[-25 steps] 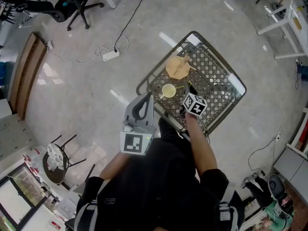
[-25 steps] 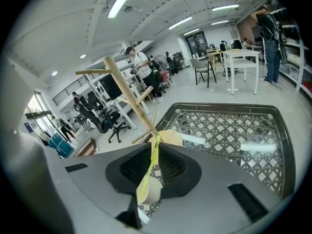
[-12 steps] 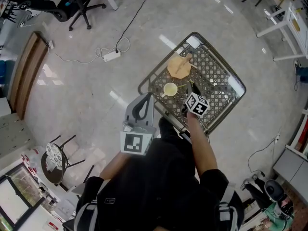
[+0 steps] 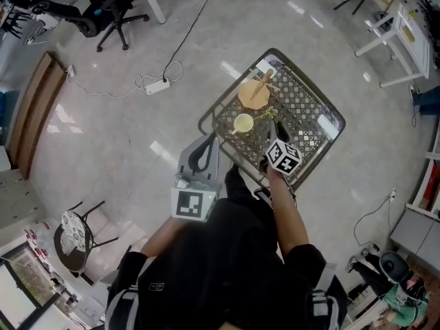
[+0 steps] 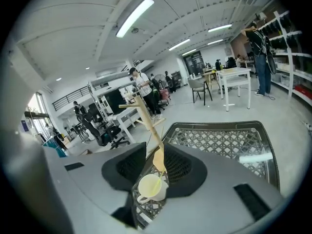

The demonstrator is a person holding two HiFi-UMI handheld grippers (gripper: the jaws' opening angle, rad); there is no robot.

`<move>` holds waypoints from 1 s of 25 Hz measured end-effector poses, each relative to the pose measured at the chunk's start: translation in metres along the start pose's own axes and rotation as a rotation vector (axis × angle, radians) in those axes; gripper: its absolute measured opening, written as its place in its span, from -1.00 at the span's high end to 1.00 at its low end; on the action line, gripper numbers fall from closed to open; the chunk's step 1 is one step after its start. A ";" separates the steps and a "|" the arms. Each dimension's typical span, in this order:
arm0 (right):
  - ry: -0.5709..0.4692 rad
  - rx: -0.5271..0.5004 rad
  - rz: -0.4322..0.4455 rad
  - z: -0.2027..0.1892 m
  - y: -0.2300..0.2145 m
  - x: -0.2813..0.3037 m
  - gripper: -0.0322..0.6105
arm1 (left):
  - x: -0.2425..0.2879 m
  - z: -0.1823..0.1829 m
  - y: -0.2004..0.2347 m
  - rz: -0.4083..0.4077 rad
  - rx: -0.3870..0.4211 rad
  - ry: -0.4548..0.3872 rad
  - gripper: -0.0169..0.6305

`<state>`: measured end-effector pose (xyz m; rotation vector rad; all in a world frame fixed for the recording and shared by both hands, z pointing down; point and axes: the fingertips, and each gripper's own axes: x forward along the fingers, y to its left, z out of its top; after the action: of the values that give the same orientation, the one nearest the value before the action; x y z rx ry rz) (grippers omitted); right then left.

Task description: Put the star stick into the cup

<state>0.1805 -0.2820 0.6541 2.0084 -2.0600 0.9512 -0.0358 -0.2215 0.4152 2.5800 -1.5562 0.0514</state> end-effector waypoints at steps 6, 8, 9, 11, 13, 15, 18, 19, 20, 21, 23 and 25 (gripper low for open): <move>-0.040 -0.015 0.004 -0.009 0.030 -0.067 0.62 | -0.057 0.003 -0.011 -0.034 -0.002 -0.038 0.90; -0.042 -0.025 0.007 -0.017 0.041 -0.091 0.64 | -0.081 0.006 -0.015 -0.041 -0.001 -0.054 0.90; -0.045 -0.029 0.010 -0.022 0.048 -0.103 0.65 | -0.093 0.008 -0.016 -0.046 0.002 -0.062 0.90; -0.051 -0.034 0.014 -0.030 0.062 -0.126 0.68 | -0.116 0.010 -0.017 -0.059 0.012 -0.075 0.90; -0.063 -0.039 0.015 -0.037 0.076 -0.146 0.70 | -0.136 0.012 -0.017 -0.078 0.025 -0.084 0.90; -0.077 -0.046 0.017 -0.043 0.089 -0.167 0.72 | -0.155 0.015 -0.018 -0.093 0.030 -0.096 0.90; -0.102 -0.059 0.021 -0.047 0.105 -0.198 0.75 | -0.180 0.019 -0.024 -0.109 0.025 -0.104 0.90; -0.112 -0.061 0.022 -0.047 0.108 -0.208 0.76 | -0.187 0.019 -0.026 -0.114 0.024 -0.104 0.90; -0.122 -0.064 0.022 -0.046 0.111 -0.217 0.77 | -0.193 0.019 -0.028 -0.119 0.020 -0.105 0.90; -0.131 -0.068 0.023 -0.047 0.114 -0.227 0.78 | -0.198 0.019 -0.030 -0.124 0.013 -0.105 0.90; -0.147 -0.082 0.027 -0.047 0.119 -0.247 0.79 | -0.209 0.018 -0.036 -0.129 0.000 -0.104 0.90; -0.162 -0.096 0.035 -0.046 0.123 -0.264 0.79 | -0.217 0.017 -0.043 -0.130 -0.005 -0.103 0.90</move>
<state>0.0813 -0.0397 0.5179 2.0682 -2.1832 0.7005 -0.1000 -0.0138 0.3738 2.7128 -1.4128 -0.0994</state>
